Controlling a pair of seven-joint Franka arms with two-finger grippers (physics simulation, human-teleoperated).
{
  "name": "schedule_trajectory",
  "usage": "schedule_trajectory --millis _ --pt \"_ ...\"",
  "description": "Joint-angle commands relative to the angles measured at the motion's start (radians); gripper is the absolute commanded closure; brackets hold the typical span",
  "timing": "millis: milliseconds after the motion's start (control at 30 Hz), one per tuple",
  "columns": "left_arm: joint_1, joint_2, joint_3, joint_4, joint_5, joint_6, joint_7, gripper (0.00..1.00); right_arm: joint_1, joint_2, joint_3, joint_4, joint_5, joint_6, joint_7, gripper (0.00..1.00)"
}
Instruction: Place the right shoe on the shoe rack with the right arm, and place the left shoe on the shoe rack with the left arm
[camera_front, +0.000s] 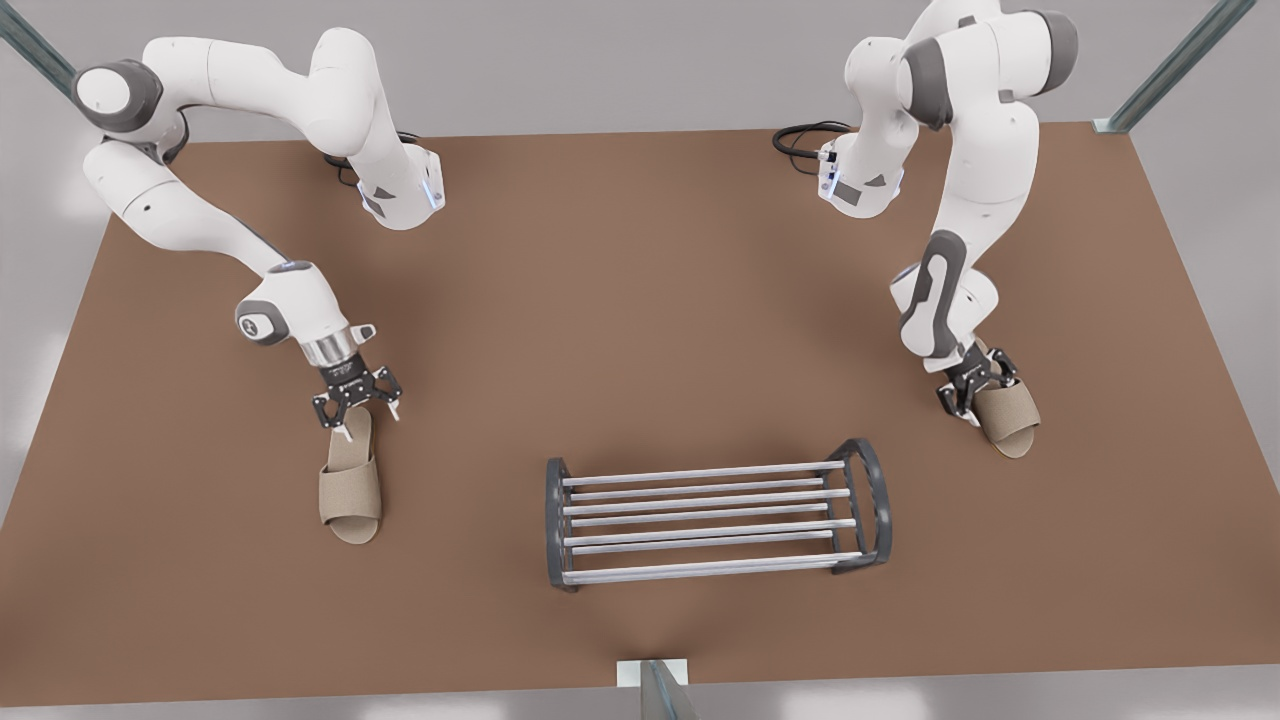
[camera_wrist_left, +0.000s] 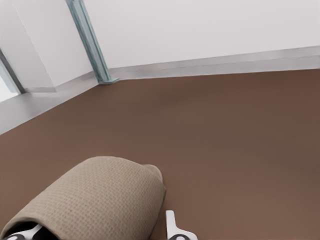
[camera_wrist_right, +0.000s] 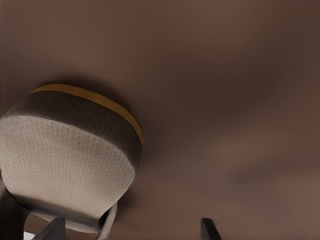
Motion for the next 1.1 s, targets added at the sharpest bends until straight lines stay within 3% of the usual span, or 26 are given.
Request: schedule_trajectory --millis 0,267,333,467,533,567,700,900,1067 --pt "0.001 0.007 0.0 0.013 -0.002 0.015 -0.53 0.0 0.006 0.003 0.0 0.013 -0.004 0.005 0.055 0.0" --pt "0.004 0.013 0.0 0.033 -0.004 0.044 -0.53 0.01 0.03 0.009 0.002 0.043 -0.004 0.005 0.184 0.0" --pt "0.003 0.013 0.0 0.033 -0.004 0.047 -0.53 0.12 0.043 0.009 0.002 0.051 -0.004 0.005 0.184 0.0" --pt "0.0 0.006 0.001 0.033 -0.005 0.058 -0.528 0.17 0.06 0.014 0.002 0.077 -0.004 0.008 0.184 0.0" --pt "0.0 0.0 0.001 0.033 -0.005 0.059 -0.53 0.37 0.066 0.014 0.0 0.089 -0.002 0.017 0.184 0.0" --pt "0.0 0.0 0.001 0.033 -0.005 0.059 -0.53 0.41 0.067 0.014 0.0 0.093 -0.004 0.02 0.184 0.0" --pt "-0.009 -0.02 0.004 0.033 -0.005 0.079 -0.527 0.48 0.081 0.02 0.0 0.109 -0.004 0.02 0.184 0.0" --pt "-0.019 -0.088 0.004 0.034 -0.005 0.153 -0.522 0.73 0.112 0.028 -0.011 0.149 -0.004 0.022 0.185 0.0" --pt "-0.037 -0.163 0.004 0.034 -0.005 0.248 -0.519 0.79 0.139 0.036 -0.011 0.177 -0.004 0.023 0.185 0.0"
